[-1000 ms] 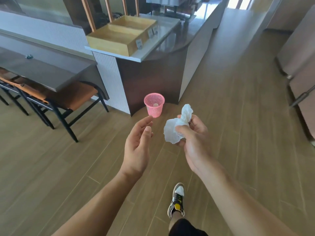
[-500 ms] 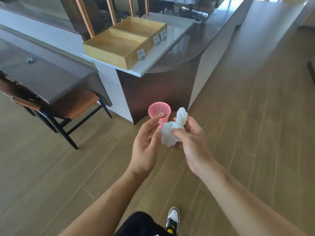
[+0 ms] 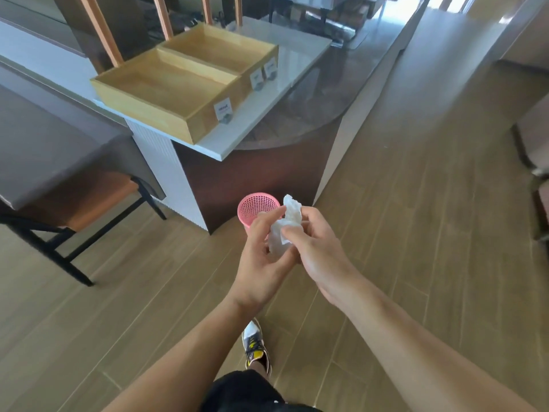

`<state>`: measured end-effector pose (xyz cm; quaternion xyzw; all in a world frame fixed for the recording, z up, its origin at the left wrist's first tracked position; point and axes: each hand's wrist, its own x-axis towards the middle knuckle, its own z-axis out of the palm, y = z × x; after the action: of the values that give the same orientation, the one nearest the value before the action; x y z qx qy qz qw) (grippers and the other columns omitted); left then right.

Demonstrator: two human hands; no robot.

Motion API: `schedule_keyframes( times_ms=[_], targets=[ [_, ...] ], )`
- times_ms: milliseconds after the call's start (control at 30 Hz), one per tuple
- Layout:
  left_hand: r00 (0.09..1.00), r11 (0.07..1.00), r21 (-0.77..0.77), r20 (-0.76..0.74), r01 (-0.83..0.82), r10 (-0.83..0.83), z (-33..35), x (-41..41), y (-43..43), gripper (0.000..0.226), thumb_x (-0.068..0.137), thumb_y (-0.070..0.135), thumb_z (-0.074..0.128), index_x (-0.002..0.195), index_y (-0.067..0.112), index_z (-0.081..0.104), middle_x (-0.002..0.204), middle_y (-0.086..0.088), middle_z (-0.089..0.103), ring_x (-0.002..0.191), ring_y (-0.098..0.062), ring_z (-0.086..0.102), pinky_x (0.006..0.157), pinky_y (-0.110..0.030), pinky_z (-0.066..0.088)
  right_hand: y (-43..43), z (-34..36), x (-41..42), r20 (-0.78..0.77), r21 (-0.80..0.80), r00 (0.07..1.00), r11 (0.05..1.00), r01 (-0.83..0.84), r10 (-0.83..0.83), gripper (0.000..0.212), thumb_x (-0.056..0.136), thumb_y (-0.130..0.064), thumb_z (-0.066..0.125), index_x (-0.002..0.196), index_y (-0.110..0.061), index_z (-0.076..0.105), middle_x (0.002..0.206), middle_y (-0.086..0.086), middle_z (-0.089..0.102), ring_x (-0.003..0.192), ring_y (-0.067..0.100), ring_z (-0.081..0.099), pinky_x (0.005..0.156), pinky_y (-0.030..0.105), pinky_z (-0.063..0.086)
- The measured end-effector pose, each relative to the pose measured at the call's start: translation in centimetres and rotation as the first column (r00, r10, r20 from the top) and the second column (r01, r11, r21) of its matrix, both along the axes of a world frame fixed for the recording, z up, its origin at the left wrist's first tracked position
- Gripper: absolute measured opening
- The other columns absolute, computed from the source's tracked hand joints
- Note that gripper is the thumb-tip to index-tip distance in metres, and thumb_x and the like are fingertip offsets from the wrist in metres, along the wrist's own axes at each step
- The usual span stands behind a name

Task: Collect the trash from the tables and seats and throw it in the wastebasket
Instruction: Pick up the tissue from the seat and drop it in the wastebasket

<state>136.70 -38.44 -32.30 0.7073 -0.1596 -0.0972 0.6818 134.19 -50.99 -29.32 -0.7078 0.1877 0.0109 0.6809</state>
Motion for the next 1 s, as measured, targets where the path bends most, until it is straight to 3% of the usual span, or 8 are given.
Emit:
schedule_keyframes(
  times_ms=[167, 267, 367, 533, 700, 767, 867, 1000],
  targets=[
    [1.0, 1.0, 0.023, -0.026, 0.002, -0.001, -1.1, 8.3, -2.0, 0.061, 0.092, 0.002, 0.078, 0.137, 0.036, 0.055, 0.135, 0.011, 0.061, 0.128, -0.015, 0.063, 0.105, -0.038, 0.056, -1.3, -0.3, 7.6, -0.008, -0.088, 0.996, 0.992, -0.086, 0.085, 0.043, 0.09, -0.046, 0.059, 0.132, -0.038, 0.056, 0.112, -0.016, 0.072, 0.103, -0.004, 0.07, 0.079, 0.019, 0.056],
    [0.998, 1.0, 0.022, -0.062, 0.004, -0.003, -1.3, 12.3, -2.8, 0.059, 0.093, -0.002, 0.073, 0.13, 0.043, 0.057, 0.123, 0.022, 0.07, 0.114, -0.003, 0.071, 0.088, -0.019, 0.058, -2.0, -0.9, 11.3, 0.001, -0.062, 0.997, 0.995, -0.079, 0.079, 0.035, 0.092, -0.043, 0.059, 0.127, -0.044, 0.059, 0.108, -0.017, 0.074, 0.105, 0.002, 0.071, 0.091, 0.033, 0.059],
    [0.993, 0.998, 0.03, -0.106, -0.047, 0.05, -1.9, 15.5, -3.7, 0.05, 0.096, -0.002, 0.07, 0.122, 0.04, 0.061, 0.107, 0.021, 0.074, 0.094, -0.001, 0.075, 0.071, -0.014, 0.057, -2.8, -1.5, 14.0, -0.018, -0.03, 0.996, 0.996, -0.083, 0.082, 0.032, 0.091, -0.05, 0.059, 0.123, -0.045, 0.061, 0.112, -0.007, 0.075, 0.11, 0.014, 0.073, 0.1, 0.053, 0.058],
    [0.978, 0.99, 0.037, -0.15, -0.138, 0.142, -3.9, 19.5, -5.6, 0.029, 0.101, 0.013, 0.067, 0.108, 0.041, 0.067, 0.099, 0.002, 0.076, 0.093, -0.024, 0.075, 0.072, -0.038, 0.065, -5.0, -2.9, 17.4, -0.025, -0.02, 0.997, 0.997, -0.074, 0.073, 0.027, 0.093, -0.057, 0.057, 0.115, -0.046, 0.068, 0.114, -0.004, 0.077, 0.112, 0.018, 0.072, 0.102, 0.059, 0.055],
    [0.949, 0.976, 0.046, -0.228, -0.214, 0.219, -6.8, 22.4, -7.6, 0.02, 0.095, 0.014, 0.062, 0.109, 0.027, 0.067, 0.102, -0.008, 0.074, 0.095, -0.041, 0.072, 0.081, -0.063, 0.061, -8.4, -5.9, 19.7, -0.044, -0.014, 0.999, 1.0, 0.022, -0.022, 0.03, 0.09, -0.06, 0.058, 0.115, -0.049, 0.07, 0.115, -0.019, 0.074, 0.11, 0.003, 0.07, 0.096, 0.041, 0.06],
    [0.933, 0.969, 0.045, -0.264, -0.243, 0.246, -8.0, 23.4, -8.5, 0.017, 0.094, 0.019, 0.062, 0.106, 0.029, 0.068, 0.105, -0.009, 0.074, 0.099, -0.04, 0.072, 0.086, -0.063, 0.061, -10.0, -7.6, 20.4, -0.068, 0.023, 0.996, 0.998, 0.066, -0.064, 0.018, 0.093, -0.056, 0.057, 0.104, -0.055, 0.071, 0.109, -0.027, 0.073, 0.104, -0.004, 0.069, 0.086, 0.03, 0.061],
    [0.89, 0.95, 0.05, -0.338, -0.307, 0.306, -10.3, 25.0, -10.2, 0.014, 0.09, 0.025, 0.065, 0.096, 0.037, 0.071, 0.103, -0.001, 0.076, 0.096, -0.024, 0.074, 0.084, -0.048, 0.062, -12.6, -10.9, 21.7, -0.13, 0.103, 0.977, 0.978, 0.18, -0.166, 0.017, 0.096, -0.047, 0.059, 0.101, -0.042, 0.075, 0.1, -0.017, 0.077, 0.098, 0.009, 0.074, 0.085, 0.036, 0.064],
    [0.819, 0.922, 0.062, -0.439, -0.382, 0.369, -14.7, 27.2, -12.6, 0.017, 0.086, 0.02, 0.056, 0.097, 0.018, 0.068, 0.091, 0.003, 0.076, 0.08, -0.014, 0.069, 0.071, -0.038, 0.057, -15.8, -16.3, 24.1, -0.228, 0.204, 0.948, 0.941, 0.269, -0.222, 0.019, 0.109, -0.029, 0.056, 0.113, -0.024, 0.073, 0.102, -0.001, 0.077, 0.104, 0.024, 0.074, 0.086, 0.038, 0.064]
  ],
)
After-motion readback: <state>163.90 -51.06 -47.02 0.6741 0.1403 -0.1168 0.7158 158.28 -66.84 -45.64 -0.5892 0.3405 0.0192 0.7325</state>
